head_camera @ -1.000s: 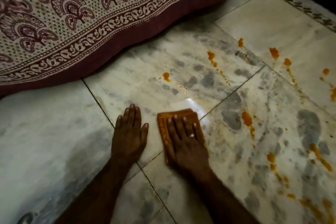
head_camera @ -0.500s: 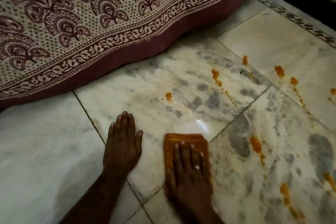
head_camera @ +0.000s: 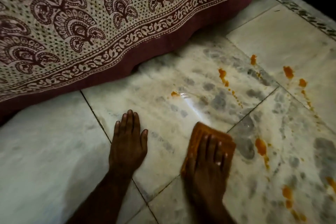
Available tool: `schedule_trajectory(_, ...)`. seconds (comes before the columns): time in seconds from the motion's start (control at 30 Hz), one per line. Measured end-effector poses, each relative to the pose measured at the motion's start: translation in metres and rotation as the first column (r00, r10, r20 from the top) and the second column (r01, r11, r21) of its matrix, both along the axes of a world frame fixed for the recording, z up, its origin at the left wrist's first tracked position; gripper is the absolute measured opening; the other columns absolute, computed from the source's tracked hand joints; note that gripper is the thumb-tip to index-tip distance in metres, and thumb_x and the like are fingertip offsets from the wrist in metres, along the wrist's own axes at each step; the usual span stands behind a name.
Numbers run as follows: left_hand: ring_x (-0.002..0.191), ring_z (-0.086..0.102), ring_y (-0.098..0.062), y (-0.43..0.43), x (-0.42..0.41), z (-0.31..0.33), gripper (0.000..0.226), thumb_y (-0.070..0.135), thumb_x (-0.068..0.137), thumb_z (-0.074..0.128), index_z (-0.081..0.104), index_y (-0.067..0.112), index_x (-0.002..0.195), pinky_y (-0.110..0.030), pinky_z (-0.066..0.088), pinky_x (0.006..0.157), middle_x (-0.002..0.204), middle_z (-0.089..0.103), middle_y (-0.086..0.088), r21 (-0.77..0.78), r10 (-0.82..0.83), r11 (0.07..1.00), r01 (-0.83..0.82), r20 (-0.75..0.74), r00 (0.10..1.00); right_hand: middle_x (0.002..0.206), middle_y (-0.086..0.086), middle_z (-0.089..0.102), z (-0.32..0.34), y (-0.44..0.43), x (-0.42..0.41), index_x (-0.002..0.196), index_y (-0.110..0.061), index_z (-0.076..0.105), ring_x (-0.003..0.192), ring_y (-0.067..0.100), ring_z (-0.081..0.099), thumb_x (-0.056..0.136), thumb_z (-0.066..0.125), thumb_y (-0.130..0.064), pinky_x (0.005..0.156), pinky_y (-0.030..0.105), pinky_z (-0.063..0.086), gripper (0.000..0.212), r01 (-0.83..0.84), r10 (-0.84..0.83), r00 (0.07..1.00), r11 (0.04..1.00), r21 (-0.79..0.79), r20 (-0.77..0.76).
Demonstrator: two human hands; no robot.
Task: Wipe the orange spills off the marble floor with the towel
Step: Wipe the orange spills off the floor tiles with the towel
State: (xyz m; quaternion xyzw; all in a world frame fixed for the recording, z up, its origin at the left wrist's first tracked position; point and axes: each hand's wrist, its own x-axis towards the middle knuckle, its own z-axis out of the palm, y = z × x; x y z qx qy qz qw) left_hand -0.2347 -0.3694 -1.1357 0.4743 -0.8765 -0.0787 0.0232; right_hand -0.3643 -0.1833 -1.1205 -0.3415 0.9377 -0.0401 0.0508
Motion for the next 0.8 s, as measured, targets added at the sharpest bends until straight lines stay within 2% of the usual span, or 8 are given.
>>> schedule_trajectory(0.07, 0.152, 0.024, -0.029, 0.0, 0.0, -0.001, 0.068, 0.043, 0.102, 0.02, 0.023, 0.003, 0.156, -0.046, 0.02, 0.124, 0.163, 0.025, -0.017, 0.017, 0.004, 1.0, -0.004, -0.012, 1.0, 0.165, 0.015, 0.027, -0.003, -0.006, 0.034, 0.158, -0.01, 0.029, 0.151, 0.036, 0.029, 0.098, 0.037, -0.041, 0.12, 0.057, 0.024, 0.068, -0.208, 0.208, 0.978, 0.977, -0.037, -0.014)
schedule_trajectory(0.13, 0.152, 0.024, -0.029, 0.0, 0.001, -0.003, 0.067, 0.043, 0.102, 0.02, 0.023, 0.003, 0.156, -0.045, 0.02, 0.124, 0.163, 0.025, -0.017, 0.011, 0.003, 1.0, -0.003, -0.013, 1.0, 0.168, 0.008, 0.019, -0.005, -0.042, 0.03, 0.16, -0.015, 0.024, 0.155, 0.031, 0.019, 0.101, 0.036, -0.044, 0.124, 0.053, 0.015, 0.067, -0.403, 0.405, 0.914, 0.912, -0.071, 0.008)
schedule_trajectory(0.2, 0.152, 0.025, -0.029, -0.001, 0.001, -0.004, 0.067, 0.042, 0.102, 0.021, 0.024, 0.004, 0.156, -0.046, 0.021, 0.123, 0.163, 0.026, -0.016, 0.012, 0.0, 1.0, 0.0, -0.008, 1.0, 0.17, 0.006, 0.011, -0.009, -0.097, 0.001, 0.162, -0.018, 0.015, 0.157, 0.028, 0.009, 0.104, 0.03, -0.046, 0.126, 0.05, 0.007, 0.066, -0.488, 0.488, 0.872, 0.869, -0.086, -0.016)
schedule_trajectory(0.37, 0.152, 0.025, -0.028, -0.002, 0.002, -0.003, 0.067, 0.043, 0.101, 0.024, 0.025, 0.005, 0.156, -0.046, 0.024, 0.123, 0.163, 0.026, -0.015, 0.028, 0.01, 1.0, -0.009, -0.012, 1.0, 0.168, 0.005, 0.022, -0.005, -0.167, -0.091, 0.161, -0.019, 0.021, 0.156, 0.027, 0.017, 0.103, 0.025, -0.045, 0.123, 0.045, 0.001, 0.065, -0.343, 0.344, 0.939, 0.939, -0.036, 0.02)
schedule_trajectory(0.5, 0.15, 0.028, -0.031, -0.002, 0.002, -0.004, 0.067, 0.043, 0.101, 0.027, 0.027, 0.002, 0.155, -0.047, 0.023, 0.123, 0.162, 0.028, -0.018, 0.014, -0.005, 1.0, 0.005, -0.016, 1.0, 0.165, 0.014, 0.029, -0.004, -0.106, -0.121, 0.16, -0.013, 0.025, 0.153, 0.03, 0.027, 0.1, 0.021, -0.043, 0.124, 0.052, 0.015, 0.068, -0.116, 0.115, 0.993, 0.993, -0.011, -0.031)
schedule_trajectory(0.63, 0.149, 0.029, -0.033, -0.001, 0.0, -0.003, 0.068, 0.042, 0.1, 0.027, 0.027, 0.001, 0.155, -0.05, 0.024, 0.122, 0.162, 0.028, -0.019, 0.012, -0.007, 1.0, 0.007, -0.015, 1.0, 0.164, 0.017, 0.03, -0.001, -0.036, -0.061, 0.158, -0.008, 0.028, 0.15, 0.036, 0.033, 0.101, 0.025, -0.039, 0.121, 0.056, 0.024, 0.065, 0.081, -0.082, 0.996, 0.997, -0.014, -0.044)
schedule_trajectory(0.7, 0.149, 0.03, -0.034, -0.001, 0.001, -0.005, 0.068, 0.041, 0.1, 0.027, 0.027, 0.0, 0.154, -0.05, 0.024, 0.122, 0.161, 0.028, -0.02, 0.013, -0.008, 1.0, 0.008, -0.013, 1.0, 0.162, 0.019, 0.031, -0.005, -0.032, -0.015, 0.156, -0.005, 0.033, 0.148, 0.04, 0.035, 0.1, 0.032, -0.037, 0.119, 0.058, 0.026, 0.065, -0.001, -0.002, 0.999, 0.998, -0.055, -0.043)
schedule_trajectory(0.8, 0.148, 0.031, -0.036, -0.001, 0.001, -0.005, 0.067, 0.039, 0.101, 0.027, 0.027, -0.002, 0.154, -0.05, 0.023, 0.122, 0.16, 0.029, -0.022, -0.021, -0.03, 0.999, 0.03, -0.004, 1.0, 0.166, 0.012, 0.026, -0.008, -0.073, 0.009, 0.158, -0.01, 0.029, 0.153, 0.033, 0.025, 0.102, 0.038, -0.041, 0.123, 0.053, 0.019, 0.065, -0.285, 0.28, 0.958, 0.95, -0.128, -0.058)
